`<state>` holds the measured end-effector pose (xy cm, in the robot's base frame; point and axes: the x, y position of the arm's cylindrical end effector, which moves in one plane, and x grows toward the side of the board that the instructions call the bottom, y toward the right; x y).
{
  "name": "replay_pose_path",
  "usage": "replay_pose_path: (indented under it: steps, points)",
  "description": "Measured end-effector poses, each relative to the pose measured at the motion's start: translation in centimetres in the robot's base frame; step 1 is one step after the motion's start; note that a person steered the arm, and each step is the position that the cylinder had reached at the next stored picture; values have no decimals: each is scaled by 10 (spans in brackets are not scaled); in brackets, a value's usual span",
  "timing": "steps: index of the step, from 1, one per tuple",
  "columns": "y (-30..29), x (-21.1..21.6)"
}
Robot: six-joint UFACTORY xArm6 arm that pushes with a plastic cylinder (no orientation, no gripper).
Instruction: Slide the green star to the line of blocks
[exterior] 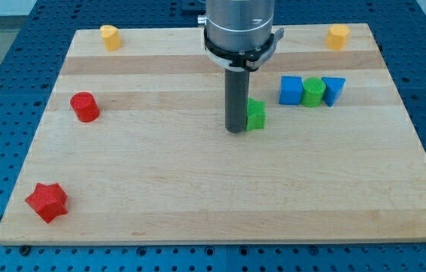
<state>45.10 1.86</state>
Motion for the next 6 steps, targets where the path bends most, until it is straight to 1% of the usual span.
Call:
replay_pose_path:
  steps: [1,3,6]
  points:
    - [4,15]
    - [16,14]
    - [20,-26]
